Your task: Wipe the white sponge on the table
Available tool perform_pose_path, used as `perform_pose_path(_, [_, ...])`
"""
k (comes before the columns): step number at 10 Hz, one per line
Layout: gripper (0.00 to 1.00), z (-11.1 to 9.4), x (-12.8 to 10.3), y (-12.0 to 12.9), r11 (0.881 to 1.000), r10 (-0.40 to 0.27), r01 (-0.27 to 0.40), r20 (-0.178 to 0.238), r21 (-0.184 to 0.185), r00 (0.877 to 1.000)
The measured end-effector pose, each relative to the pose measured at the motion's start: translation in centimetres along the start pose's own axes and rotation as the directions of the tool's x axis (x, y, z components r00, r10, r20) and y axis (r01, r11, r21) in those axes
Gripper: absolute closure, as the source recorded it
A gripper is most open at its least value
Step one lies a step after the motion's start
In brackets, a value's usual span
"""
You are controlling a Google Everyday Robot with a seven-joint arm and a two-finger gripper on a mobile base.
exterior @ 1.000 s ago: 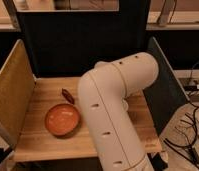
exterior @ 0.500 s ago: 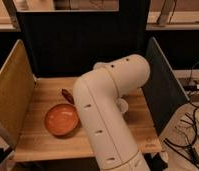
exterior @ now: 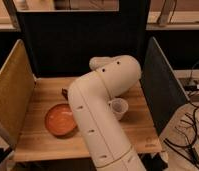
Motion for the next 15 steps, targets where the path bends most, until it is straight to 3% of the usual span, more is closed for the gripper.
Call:
perform_pose_path(4, [1.0,0.2,1.2,5.3,0.995,-0.081,0.079,-0.027,-0.065,0.996])
perform_pose_path(6, [1.0,-0.3,2.7,6.2,0.991,-0.107,0.102,-0.046,-0.088,0.993])
perform_pose_path(9, [1.0,0.9,6.7,5.0,0.992,-0.105,0.094,-0.129,-0.086,0.986])
perform_pose_path(11, [1.0,1.4,8.0,3.6,0.995,-0.076,0.065,-0.165,-0.072,0.983])
perform_pose_path(13, [1.0,1.2,7.8,1.6,0.999,-0.039,0.032,-0.165,-0.042,0.985])
perform_pose_path(15, [1.0,0.0,5.9,-1.3,1.0,0.014,-0.013,-0.117,0.01,0.993])
